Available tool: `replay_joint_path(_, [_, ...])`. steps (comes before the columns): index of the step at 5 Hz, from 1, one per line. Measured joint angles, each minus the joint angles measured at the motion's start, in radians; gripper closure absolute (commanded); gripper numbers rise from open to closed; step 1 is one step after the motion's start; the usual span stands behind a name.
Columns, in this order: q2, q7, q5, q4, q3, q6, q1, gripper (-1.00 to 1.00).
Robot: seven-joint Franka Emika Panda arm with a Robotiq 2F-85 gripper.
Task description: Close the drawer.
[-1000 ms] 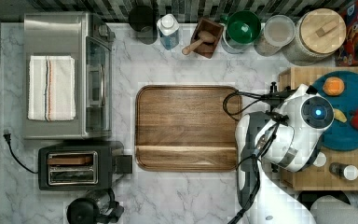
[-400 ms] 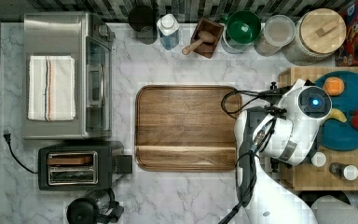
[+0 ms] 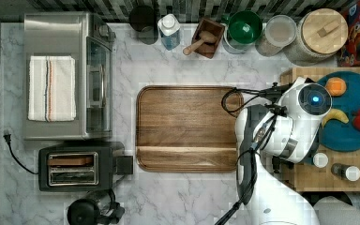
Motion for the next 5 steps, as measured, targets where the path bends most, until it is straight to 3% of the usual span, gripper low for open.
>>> replay_joint_path(5, [0.004, 0.000, 0.004, 0.006, -0.010, -0.006, 0.011, 1.00])
